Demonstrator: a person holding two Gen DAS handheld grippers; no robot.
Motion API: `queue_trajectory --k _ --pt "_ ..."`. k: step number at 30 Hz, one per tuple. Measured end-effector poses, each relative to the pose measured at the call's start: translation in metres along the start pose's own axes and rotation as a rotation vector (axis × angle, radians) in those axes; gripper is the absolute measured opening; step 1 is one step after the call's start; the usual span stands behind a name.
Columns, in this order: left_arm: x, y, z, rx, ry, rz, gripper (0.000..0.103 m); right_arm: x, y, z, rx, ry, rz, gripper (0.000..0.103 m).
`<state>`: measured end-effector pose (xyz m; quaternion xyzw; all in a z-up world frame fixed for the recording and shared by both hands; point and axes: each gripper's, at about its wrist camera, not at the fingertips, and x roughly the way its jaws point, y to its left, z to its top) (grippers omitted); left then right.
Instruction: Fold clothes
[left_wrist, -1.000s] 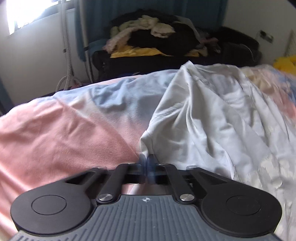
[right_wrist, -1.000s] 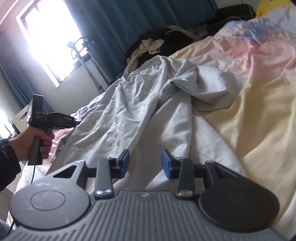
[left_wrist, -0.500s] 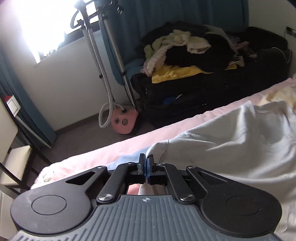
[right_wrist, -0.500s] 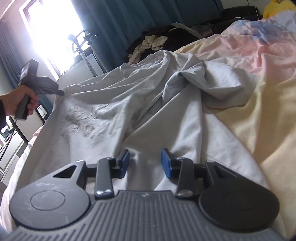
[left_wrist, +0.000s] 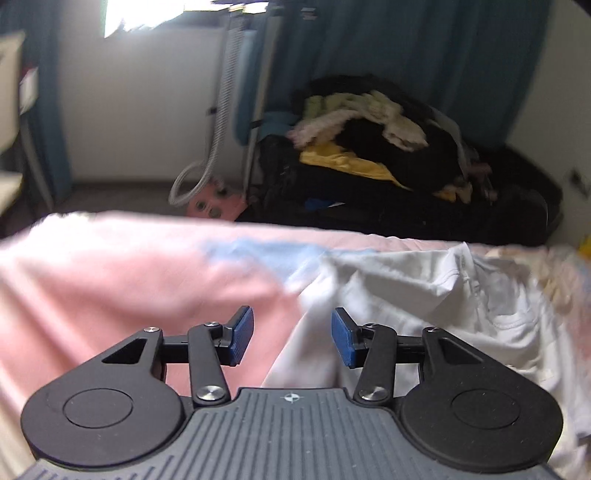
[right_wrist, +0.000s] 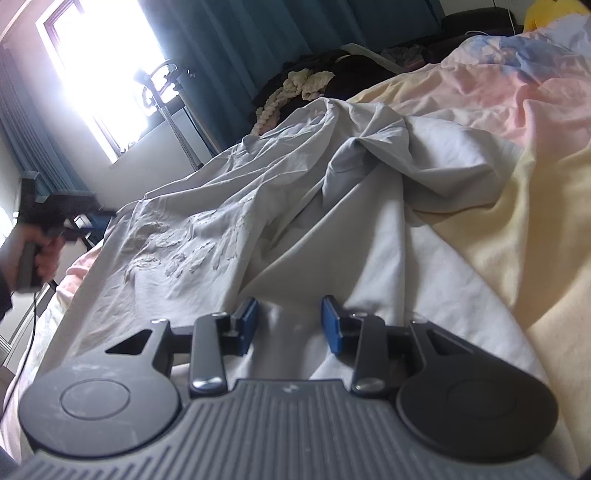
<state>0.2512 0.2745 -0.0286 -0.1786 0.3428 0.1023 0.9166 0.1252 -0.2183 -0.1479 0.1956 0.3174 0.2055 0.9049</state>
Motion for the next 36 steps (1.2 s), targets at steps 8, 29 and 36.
queue_trajectory --k 8,29,36 --pt "-0.009 0.039 -0.047 -0.243 0.093 -0.038 0.049 -0.002 0.0 -0.001 0.008 0.003 0.0 0.04" --pt "-0.016 0.052 0.067 -0.134 -0.113 0.237 0.001 0.003 -0.002 0.0 0.014 0.007 -0.001 0.04" --pt "0.036 0.061 0.036 -0.109 -0.053 0.287 0.001 0.009 -0.004 0.0 -0.007 0.002 -0.003 0.04"
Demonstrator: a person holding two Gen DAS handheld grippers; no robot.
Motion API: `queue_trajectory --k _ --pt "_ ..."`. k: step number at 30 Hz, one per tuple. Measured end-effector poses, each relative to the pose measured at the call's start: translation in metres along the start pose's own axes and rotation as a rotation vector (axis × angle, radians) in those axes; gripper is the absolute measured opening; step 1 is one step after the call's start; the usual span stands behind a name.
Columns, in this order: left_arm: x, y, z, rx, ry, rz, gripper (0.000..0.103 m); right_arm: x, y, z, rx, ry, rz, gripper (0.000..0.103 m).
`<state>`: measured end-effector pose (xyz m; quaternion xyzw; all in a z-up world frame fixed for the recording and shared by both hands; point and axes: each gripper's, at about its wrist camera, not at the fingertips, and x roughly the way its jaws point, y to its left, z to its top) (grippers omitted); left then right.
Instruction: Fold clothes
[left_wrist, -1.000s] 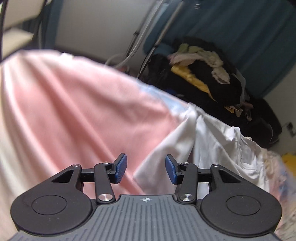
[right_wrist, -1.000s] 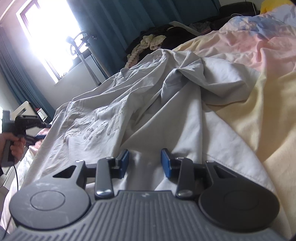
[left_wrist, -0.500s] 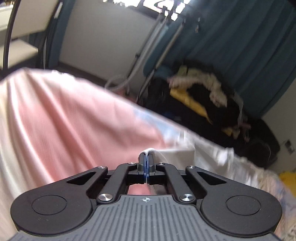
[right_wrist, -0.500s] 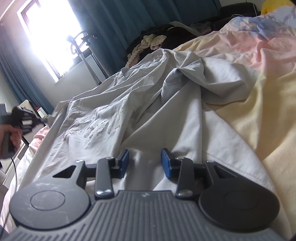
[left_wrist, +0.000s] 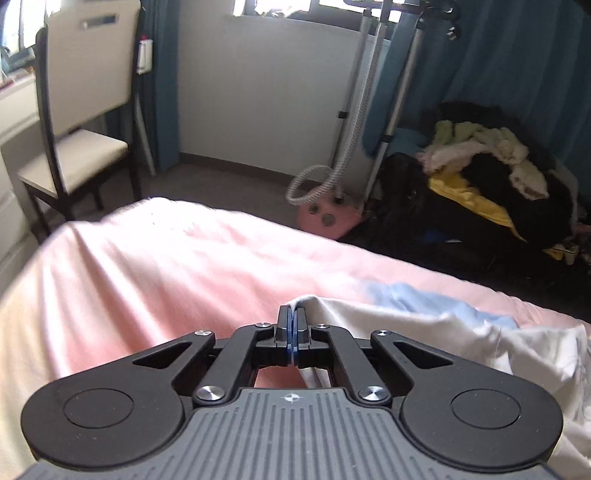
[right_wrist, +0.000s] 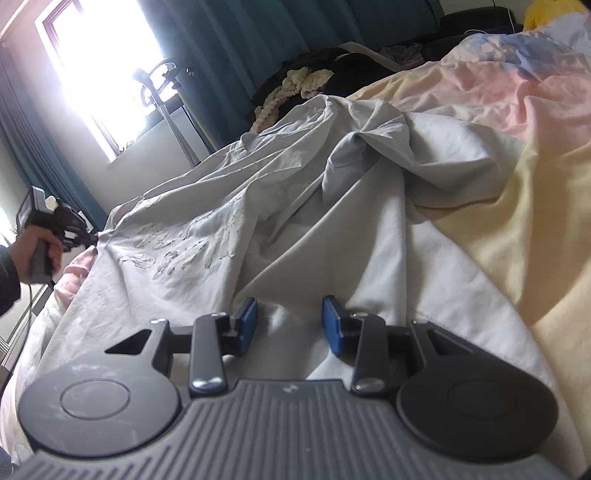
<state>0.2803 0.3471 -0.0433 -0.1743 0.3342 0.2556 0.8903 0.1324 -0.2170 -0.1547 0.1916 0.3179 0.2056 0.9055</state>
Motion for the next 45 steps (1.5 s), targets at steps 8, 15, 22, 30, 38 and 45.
queue_trajectory --k 8,15,22,30,38,45 --pt "-0.027 0.036 -0.02 -0.149 -0.025 -0.173 0.008 -0.002 0.0 0.0 0.011 0.001 0.004 0.041" --pt "-0.037 0.049 -0.056 -0.223 0.033 -0.284 0.008 -0.005 0.0 0.0 0.024 0.004 0.005 0.041" --pt "-0.017 0.033 -0.07 -0.261 0.056 -0.35 0.029 -0.005 0.0 0.0 0.023 0.006 0.006 0.041" --pt "-0.012 0.029 -0.076 -0.288 0.013 -0.375 0.043 -0.004 -0.001 -0.001 0.027 0.006 0.016 0.043" --pt "-0.017 0.007 -0.073 -0.123 0.041 -0.239 0.004 -0.004 0.0 0.0 0.024 0.007 0.014 0.043" --pt "-0.048 0.021 -0.037 -0.034 0.139 -0.197 0.004 -0.005 0.0 0.0 0.024 0.008 0.014 0.043"
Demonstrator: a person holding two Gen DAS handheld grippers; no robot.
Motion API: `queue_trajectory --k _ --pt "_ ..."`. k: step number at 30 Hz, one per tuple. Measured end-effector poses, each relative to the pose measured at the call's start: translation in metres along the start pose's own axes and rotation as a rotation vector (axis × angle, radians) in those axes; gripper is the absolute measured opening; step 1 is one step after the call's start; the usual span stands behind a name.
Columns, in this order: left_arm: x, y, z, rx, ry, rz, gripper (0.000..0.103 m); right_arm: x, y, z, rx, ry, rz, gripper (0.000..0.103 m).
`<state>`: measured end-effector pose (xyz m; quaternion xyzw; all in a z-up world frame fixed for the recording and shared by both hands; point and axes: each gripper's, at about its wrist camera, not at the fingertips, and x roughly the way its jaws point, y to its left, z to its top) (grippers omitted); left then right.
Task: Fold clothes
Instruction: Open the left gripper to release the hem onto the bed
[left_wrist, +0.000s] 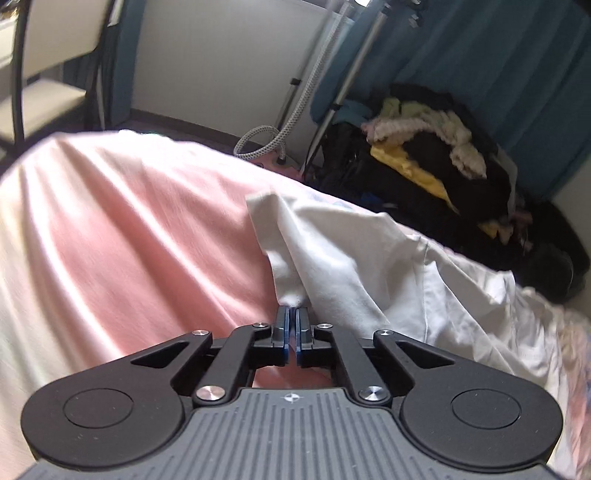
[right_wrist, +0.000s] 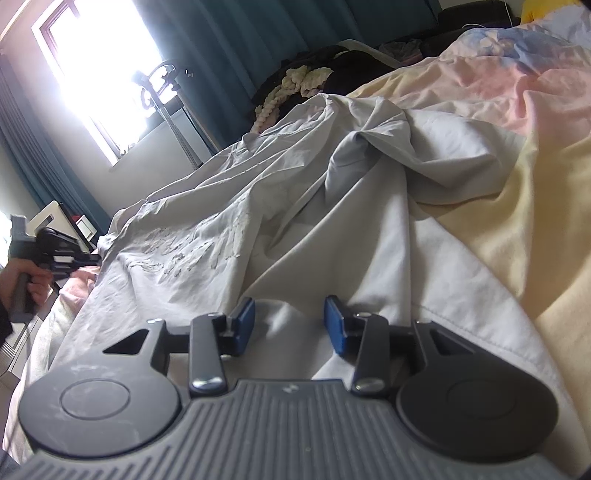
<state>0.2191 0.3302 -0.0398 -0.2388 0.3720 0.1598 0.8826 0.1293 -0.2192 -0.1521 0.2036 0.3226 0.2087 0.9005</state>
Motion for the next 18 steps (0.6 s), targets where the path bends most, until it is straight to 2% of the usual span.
queue_trajectory --k 4,6,8,11,13,15,16,18 --pt "-0.008 -0.003 0.005 0.119 0.046 0.041 0.004 0.001 0.0 0.0 -0.008 0.002 -0.003 0.043" --pt "0.0 -0.001 -0.004 0.161 0.056 0.057 0.004 0.001 0.001 0.0 -0.017 0.004 -0.006 0.043" --pt "0.009 0.001 -0.018 0.192 0.032 0.048 0.005 0.002 0.001 0.0 -0.025 0.006 -0.009 0.043" --pt "0.009 -0.004 -0.038 0.24 -0.047 0.047 0.01 0.001 0.001 0.001 -0.028 0.004 -0.01 0.043" --pt "0.004 -0.006 -0.045 0.233 -0.048 0.038 0.025 0.0 0.001 0.002 -0.024 0.001 -0.008 0.043" --pt "-0.007 -0.009 -0.053 0.237 -0.058 0.026 0.055 -0.003 0.003 0.003 -0.02 -0.004 -0.004 0.044" --pt "-0.014 -0.011 -0.057 0.242 -0.066 0.021 0.064 -0.005 0.004 0.005 -0.022 -0.011 0.001 0.044" --pt "-0.032 -0.015 -0.064 0.248 -0.088 0.016 0.074 -0.011 0.009 0.007 -0.036 -0.031 0.005 0.044"
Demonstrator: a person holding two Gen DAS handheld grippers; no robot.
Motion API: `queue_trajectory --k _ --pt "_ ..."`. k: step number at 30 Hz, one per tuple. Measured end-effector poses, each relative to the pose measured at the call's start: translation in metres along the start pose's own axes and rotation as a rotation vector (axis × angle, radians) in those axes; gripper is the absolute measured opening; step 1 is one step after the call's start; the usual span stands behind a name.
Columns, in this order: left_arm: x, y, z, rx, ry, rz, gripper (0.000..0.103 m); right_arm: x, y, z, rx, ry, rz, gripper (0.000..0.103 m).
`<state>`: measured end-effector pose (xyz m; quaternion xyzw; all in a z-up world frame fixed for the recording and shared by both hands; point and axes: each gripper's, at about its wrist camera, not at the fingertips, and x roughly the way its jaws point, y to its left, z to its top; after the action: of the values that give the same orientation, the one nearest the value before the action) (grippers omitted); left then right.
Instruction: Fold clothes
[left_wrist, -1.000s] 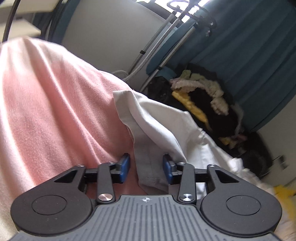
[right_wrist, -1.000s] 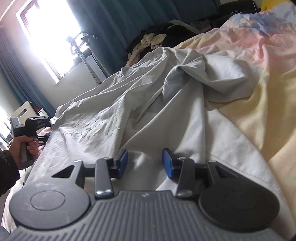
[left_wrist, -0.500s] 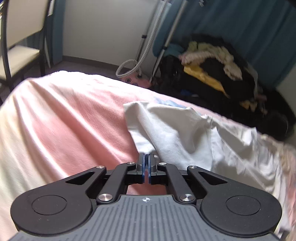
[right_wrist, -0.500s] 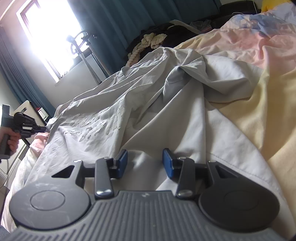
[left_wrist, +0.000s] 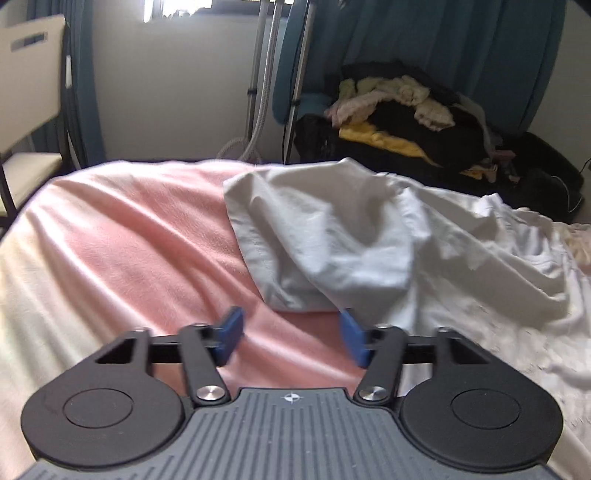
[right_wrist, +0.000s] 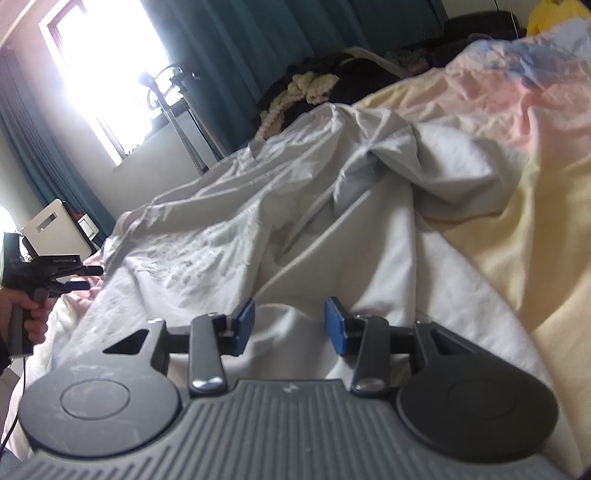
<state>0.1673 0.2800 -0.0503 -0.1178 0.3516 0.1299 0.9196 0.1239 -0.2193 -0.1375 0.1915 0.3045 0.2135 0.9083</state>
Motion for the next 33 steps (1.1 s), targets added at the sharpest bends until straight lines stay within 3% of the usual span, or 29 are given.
queue_trajectory --k 5,9,12,14,18,22,24,29,33 --pt "-0.062 -0.026 -0.012 0.008 -0.108 -0.054 0.078 -0.023 0.004 0.012 -0.022 -0.089 0.002 0.044" --pt "-0.111 -0.073 -0.029 0.056 -0.214 -0.129 0.084 -0.041 -0.011 0.027 0.03 -0.151 -0.014 0.044" --pt "-0.131 -0.117 -0.049 0.105 -0.246 -0.197 0.085 -0.052 -0.034 0.047 0.101 -0.205 -0.046 0.044" --pt "-0.139 -0.144 -0.063 0.154 -0.237 -0.241 0.086 -0.059 -0.051 0.061 0.147 -0.248 -0.07 0.044" --pt "-0.146 -0.186 -0.087 0.238 -0.205 -0.248 0.089 -0.054 -0.093 0.089 0.223 -0.268 -0.143 0.045" --pt "-0.135 -0.2 -0.111 0.094 -0.154 -0.316 0.09 -0.027 -0.134 0.105 0.267 -0.224 -0.177 0.046" --pt "-0.124 -0.202 -0.124 0.067 -0.132 -0.349 0.09 -0.012 -0.149 0.11 0.265 -0.191 -0.172 0.046" --pt "-0.099 -0.214 -0.139 0.129 -0.035 -0.386 0.09 0.02 -0.162 0.115 0.204 -0.142 -0.198 0.045" --pt "-0.091 -0.222 -0.143 0.163 -0.038 -0.412 0.09 0.036 -0.171 0.109 0.184 -0.066 -0.237 0.044"
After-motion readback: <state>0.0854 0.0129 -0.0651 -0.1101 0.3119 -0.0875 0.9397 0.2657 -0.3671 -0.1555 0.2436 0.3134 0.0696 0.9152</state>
